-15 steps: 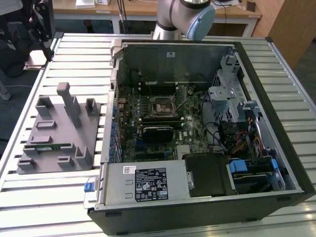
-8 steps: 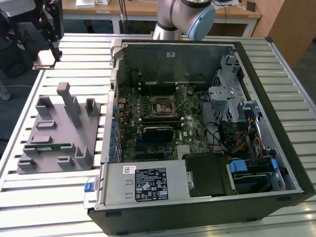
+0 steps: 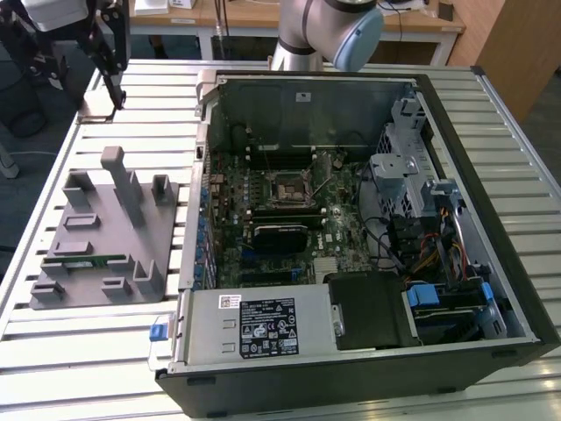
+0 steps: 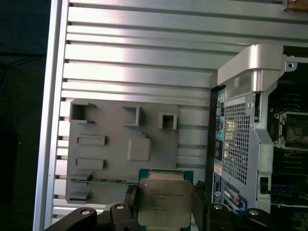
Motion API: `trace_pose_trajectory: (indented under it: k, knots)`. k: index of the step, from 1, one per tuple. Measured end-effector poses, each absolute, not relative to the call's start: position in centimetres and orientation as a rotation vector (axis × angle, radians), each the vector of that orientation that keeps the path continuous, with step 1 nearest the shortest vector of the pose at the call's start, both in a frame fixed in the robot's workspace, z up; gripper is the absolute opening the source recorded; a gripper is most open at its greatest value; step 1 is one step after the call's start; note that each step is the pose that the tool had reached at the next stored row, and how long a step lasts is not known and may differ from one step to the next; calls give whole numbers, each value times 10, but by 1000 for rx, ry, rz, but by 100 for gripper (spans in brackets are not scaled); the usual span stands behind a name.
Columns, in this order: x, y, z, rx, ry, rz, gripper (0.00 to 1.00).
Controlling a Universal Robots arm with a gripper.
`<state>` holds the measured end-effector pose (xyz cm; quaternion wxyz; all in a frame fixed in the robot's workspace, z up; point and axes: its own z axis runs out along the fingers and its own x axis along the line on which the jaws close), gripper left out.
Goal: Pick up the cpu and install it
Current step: 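Pick up the cpu and move it towards the insertion slot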
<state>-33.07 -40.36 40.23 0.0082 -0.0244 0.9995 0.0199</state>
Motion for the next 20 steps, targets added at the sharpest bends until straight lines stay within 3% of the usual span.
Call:
trace_pose_trajectory:
  k: [20]
  knots:
    - [-283, -403, 400, -76, 3124, 62, 54]
